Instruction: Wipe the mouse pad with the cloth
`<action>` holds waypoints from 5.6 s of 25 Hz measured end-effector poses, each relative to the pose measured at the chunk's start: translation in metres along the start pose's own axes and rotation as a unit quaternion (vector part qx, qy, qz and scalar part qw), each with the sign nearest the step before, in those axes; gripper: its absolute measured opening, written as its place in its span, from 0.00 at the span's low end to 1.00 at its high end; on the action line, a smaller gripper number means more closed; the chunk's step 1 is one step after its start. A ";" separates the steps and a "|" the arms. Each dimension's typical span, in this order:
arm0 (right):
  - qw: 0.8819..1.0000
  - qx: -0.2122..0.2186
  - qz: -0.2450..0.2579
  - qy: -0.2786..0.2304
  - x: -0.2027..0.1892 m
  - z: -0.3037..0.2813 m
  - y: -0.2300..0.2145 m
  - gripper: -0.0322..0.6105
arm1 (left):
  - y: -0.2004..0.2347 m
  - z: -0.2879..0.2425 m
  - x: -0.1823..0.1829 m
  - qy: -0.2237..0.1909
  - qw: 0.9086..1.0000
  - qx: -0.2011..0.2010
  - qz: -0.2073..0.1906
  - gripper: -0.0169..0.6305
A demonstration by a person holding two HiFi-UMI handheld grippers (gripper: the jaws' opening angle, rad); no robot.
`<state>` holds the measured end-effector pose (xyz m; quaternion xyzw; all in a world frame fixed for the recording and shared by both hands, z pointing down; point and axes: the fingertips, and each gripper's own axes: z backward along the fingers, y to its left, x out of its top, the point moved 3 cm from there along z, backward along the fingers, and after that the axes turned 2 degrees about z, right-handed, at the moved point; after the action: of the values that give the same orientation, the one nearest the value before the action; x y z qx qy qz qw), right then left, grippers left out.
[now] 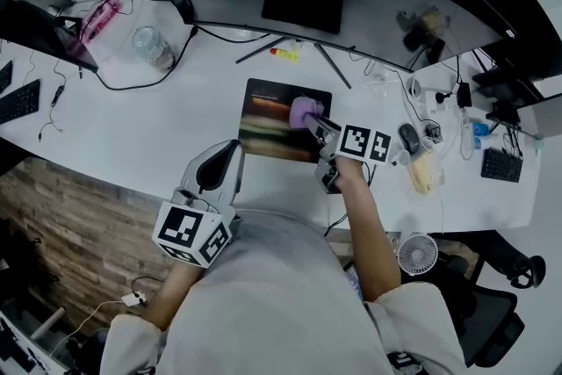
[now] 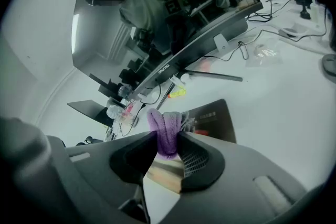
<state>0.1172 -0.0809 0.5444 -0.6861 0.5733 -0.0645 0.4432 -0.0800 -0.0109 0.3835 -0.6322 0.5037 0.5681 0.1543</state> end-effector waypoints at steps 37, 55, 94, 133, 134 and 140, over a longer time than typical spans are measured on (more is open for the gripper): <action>0.995 0.075 -0.018 0.065 -0.057 -0.101 0.074 0.24 | 0.014 0.010 -0.002 0.013 1.000 0.009 0.007 0.03; 0.995 0.061 -0.021 0.075 -0.058 -0.097 0.062 0.24 | 0.020 0.013 0.000 0.011 1.000 0.014 0.015 0.03; 0.997 0.024 -0.036 0.071 -0.046 -0.039 -0.003 0.24 | 0.009 0.005 -0.011 0.018 0.999 0.001 0.026 0.03; 0.997 -0.037 -0.055 0.033 -0.030 0.039 -0.068 0.24 | -0.005 -0.003 -0.013 0.023 0.999 -0.017 0.023 0.03; 0.997 -0.038 -0.052 0.030 -0.030 0.040 -0.067 0.24 | -0.005 -0.003 -0.013 0.023 0.999 -0.017 0.023 0.03; 0.998 -0.012 -0.063 0.024 -0.036 0.036 -0.047 0.24 | -0.007 0.001 -0.011 0.015 1.000 -0.015 0.006 0.03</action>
<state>0.1612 -0.0336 0.5700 -0.7244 0.5398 -0.1020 0.4164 -0.0728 -0.0015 0.3904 -0.6397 0.5014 0.5669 0.1340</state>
